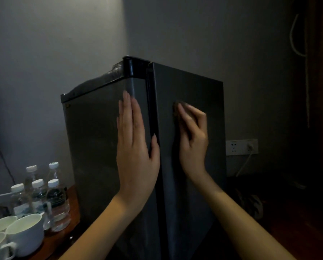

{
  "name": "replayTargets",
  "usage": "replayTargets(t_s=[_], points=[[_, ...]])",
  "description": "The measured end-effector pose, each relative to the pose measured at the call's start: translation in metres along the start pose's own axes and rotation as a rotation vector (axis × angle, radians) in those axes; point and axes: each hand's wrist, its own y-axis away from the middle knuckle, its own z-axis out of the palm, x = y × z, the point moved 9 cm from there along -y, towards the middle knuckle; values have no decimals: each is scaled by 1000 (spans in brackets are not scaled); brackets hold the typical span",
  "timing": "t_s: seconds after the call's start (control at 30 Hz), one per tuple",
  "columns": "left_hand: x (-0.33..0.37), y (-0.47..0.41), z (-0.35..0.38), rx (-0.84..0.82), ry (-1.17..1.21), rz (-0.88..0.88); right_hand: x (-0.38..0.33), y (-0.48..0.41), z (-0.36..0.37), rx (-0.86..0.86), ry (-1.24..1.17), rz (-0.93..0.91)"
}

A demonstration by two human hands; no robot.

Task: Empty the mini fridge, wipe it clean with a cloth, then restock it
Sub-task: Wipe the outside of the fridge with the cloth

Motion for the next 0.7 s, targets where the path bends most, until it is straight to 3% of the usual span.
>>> replayTargets(t_s=[0.1, 0.17, 0.33, 0.43, 0.6, 0.7], points=[[0, 1, 0, 1, 14, -2, -14, 43, 5, -140, 26, -196], [1, 1, 0, 5, 6, 0, 4, 63, -7, -172, 53, -224], [3, 1, -1, 6, -8, 19, 69, 12, -30, 60, 120, 107], [2, 1, -1, 9, -9, 13, 68, -20, -21, 148, 52, 179], [2, 1, -1, 12, -2, 8, 21, 44, -3, -104, 69, -112], [3, 1, -1, 11, -3, 5, 45, 50, -16, -134, 56, -93]])
